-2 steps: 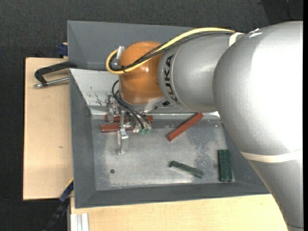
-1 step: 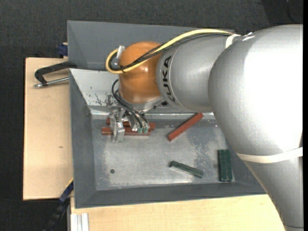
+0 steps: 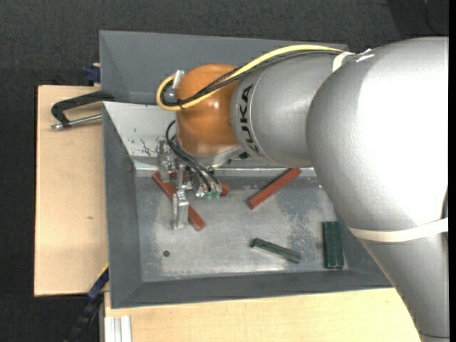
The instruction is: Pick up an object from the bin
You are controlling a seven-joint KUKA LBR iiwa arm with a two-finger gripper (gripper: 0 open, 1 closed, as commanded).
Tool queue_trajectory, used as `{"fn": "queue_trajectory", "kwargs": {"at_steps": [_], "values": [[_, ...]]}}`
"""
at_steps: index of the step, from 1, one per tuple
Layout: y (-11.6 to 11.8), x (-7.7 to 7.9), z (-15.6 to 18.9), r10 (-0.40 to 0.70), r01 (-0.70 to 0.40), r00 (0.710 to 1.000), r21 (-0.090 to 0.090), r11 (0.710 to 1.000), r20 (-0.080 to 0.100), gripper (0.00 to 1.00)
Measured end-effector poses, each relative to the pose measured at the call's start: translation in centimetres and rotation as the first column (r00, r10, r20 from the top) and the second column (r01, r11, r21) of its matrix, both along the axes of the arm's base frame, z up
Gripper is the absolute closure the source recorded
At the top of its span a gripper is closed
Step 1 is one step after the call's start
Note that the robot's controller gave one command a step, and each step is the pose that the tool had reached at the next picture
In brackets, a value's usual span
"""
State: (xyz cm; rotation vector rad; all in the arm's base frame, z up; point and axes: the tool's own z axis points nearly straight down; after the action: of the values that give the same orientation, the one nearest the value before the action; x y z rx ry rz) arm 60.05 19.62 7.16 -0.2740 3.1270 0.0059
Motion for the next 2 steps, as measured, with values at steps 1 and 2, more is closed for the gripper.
{"fn": "queue_trajectory", "kwargs": {"at_steps": [1, 2], "values": [[0.0, 0.0, 0.0, 0.0, 0.0, 1.0, 0.0, 1.0, 0.0, 0.0], [-3.7, 0.1, 0.0, 0.124, -0.124, 0.992, -0.002, 0.992, 0.001, 1.0]]}}
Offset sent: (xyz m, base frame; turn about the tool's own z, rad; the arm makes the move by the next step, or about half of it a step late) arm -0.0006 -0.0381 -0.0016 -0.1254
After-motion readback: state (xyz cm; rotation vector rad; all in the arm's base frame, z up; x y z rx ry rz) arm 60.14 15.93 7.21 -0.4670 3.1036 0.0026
